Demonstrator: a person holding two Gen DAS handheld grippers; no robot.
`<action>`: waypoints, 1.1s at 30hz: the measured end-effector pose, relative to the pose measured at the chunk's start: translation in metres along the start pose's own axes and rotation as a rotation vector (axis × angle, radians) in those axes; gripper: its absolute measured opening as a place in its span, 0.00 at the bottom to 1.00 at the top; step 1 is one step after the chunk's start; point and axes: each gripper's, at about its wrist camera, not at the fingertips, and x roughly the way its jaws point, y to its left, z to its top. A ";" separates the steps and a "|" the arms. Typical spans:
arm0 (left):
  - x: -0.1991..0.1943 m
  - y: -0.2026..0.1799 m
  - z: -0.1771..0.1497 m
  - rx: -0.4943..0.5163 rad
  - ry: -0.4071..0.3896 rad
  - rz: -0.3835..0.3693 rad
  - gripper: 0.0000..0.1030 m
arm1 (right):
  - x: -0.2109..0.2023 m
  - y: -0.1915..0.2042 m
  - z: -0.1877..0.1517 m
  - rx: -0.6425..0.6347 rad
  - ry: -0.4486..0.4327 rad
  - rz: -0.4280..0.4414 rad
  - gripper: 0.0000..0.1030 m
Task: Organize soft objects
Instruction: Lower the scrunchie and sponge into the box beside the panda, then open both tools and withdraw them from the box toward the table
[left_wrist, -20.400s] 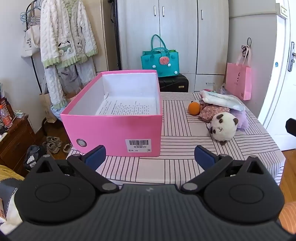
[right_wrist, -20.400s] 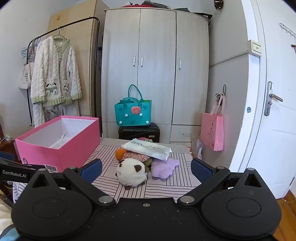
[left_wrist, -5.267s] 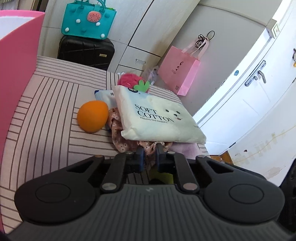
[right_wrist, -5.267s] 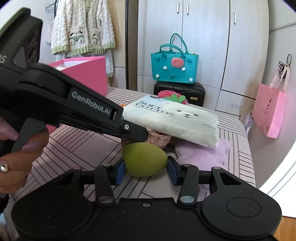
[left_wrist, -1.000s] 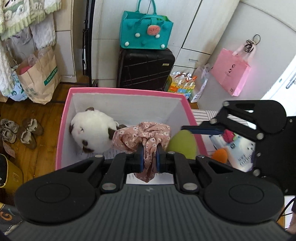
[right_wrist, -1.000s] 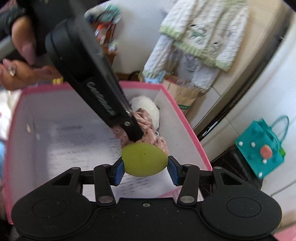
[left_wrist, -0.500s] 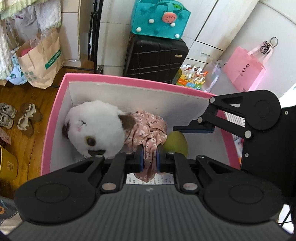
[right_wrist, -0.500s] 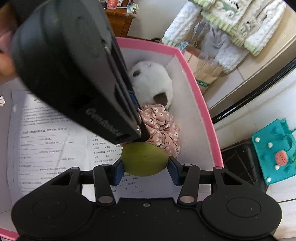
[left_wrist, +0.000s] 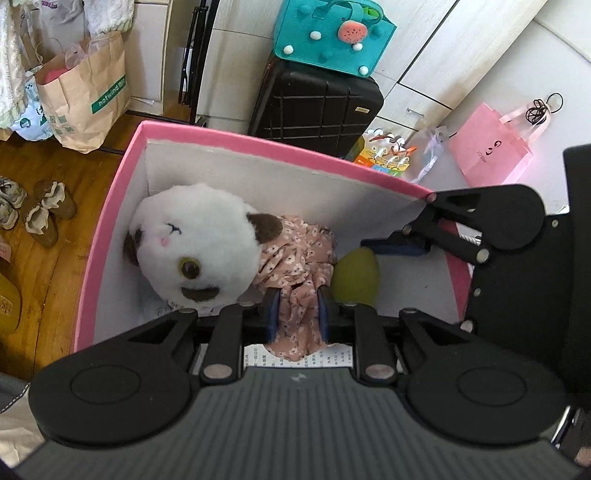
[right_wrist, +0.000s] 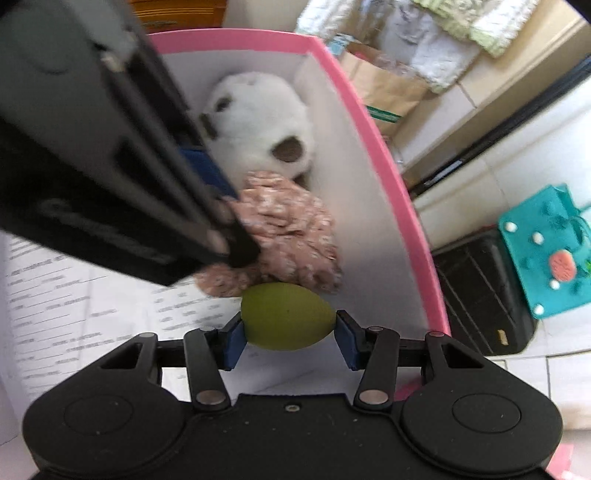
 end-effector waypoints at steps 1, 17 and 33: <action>0.001 0.000 0.000 -0.002 0.003 0.004 0.16 | -0.001 0.000 -0.001 0.002 -0.002 -0.004 0.53; 0.023 -0.007 0.004 -0.015 0.054 0.048 0.13 | -0.054 0.005 -0.038 0.089 -0.156 -0.028 0.61; -0.059 -0.031 -0.030 0.099 -0.022 0.123 0.40 | -0.111 0.026 -0.081 0.342 -0.297 0.164 0.62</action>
